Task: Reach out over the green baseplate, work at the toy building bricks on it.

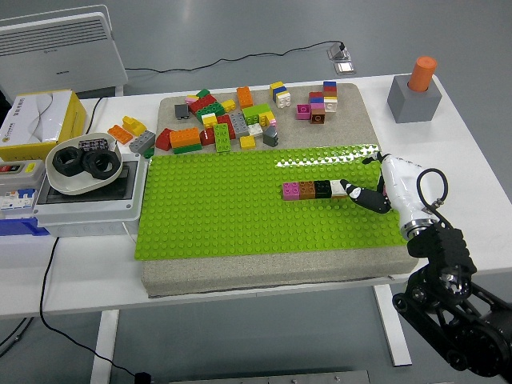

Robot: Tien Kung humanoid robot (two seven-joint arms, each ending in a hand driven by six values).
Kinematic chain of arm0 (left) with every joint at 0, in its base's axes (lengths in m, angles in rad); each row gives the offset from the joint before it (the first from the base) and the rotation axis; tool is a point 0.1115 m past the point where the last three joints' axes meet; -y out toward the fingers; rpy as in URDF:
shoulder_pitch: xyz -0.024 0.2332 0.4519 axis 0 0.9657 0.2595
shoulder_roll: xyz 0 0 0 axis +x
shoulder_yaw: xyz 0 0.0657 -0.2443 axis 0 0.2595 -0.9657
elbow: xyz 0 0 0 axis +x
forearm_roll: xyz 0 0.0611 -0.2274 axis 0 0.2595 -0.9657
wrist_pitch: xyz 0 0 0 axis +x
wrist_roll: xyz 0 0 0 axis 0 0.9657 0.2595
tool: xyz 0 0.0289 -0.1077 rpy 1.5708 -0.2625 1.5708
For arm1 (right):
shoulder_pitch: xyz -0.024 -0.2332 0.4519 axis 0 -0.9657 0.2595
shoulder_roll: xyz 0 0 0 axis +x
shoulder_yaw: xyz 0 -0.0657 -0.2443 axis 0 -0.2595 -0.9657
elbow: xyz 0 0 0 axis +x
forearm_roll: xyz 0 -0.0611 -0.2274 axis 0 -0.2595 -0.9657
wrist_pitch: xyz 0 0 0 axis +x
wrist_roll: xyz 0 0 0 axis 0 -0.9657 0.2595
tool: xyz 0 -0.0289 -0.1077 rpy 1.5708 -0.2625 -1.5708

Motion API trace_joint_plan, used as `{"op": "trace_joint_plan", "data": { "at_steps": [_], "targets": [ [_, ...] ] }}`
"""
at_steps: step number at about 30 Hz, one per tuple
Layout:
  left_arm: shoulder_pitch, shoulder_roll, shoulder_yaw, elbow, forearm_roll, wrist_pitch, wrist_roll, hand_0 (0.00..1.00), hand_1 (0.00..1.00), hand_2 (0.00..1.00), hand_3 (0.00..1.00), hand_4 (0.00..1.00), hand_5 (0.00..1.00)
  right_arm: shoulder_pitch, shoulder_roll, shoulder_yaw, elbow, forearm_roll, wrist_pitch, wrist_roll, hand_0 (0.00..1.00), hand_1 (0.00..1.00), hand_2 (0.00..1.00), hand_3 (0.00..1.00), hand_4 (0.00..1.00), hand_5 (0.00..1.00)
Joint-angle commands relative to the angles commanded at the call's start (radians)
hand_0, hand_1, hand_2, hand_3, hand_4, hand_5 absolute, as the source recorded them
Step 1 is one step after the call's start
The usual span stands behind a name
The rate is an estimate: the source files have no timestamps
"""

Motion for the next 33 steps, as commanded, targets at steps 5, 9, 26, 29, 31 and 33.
{"op": "trace_joint_plan", "data": {
  "at_steps": [5,9,26,29,31,33],
  "targets": [
    [0.025,-0.006,-0.006,0.000,-0.007,0.004,0.003,0.744,0.632,0.572,0.710,0.821,0.821,-0.062,0.004,0.093,0.050,0.000,0.003,0.049,0.005,0.037,0.158,0.645,0.825,0.774],
    [0.037,-0.012,-0.018,0.000,0.000,0.010,0.002,0.744,0.632,0.572,0.710,0.821,0.821,-0.095,0.005,0.137,0.073,0.016,-0.005,0.084,0.005,0.037,0.158,0.645,0.825,0.774],
    [0.124,-0.037,-0.096,0.000,-0.013,0.048,0.001,0.743,0.631,0.583,0.709,0.811,0.831,-0.156,-0.008,0.185,0.050,0.101,-0.036,0.143,0.005,0.029,0.152,0.638,0.769,0.831],
    [0.121,-0.029,-0.097,0.000,-0.023,0.059,-0.010,0.742,0.630,0.569,0.706,0.820,0.828,-0.127,-0.037,0.146,0.066,0.120,-0.055,0.143,0.007,0.031,0.155,0.638,0.770,0.824],
    [0.112,-0.025,-0.098,0.000,-0.019,0.062,-0.013,0.742,0.630,0.569,0.706,0.820,0.828,-0.099,-0.056,0.110,0.072,0.127,-0.059,0.138,0.007,0.031,0.155,0.638,0.770,0.824],
    [0.101,-0.022,-0.092,0.000,-0.011,0.060,-0.013,0.742,0.630,0.569,0.706,0.820,0.828,-0.073,-0.070,0.072,0.073,0.129,-0.061,0.127,0.007,0.031,0.155,0.638,0.770,0.824]
  ]
}}
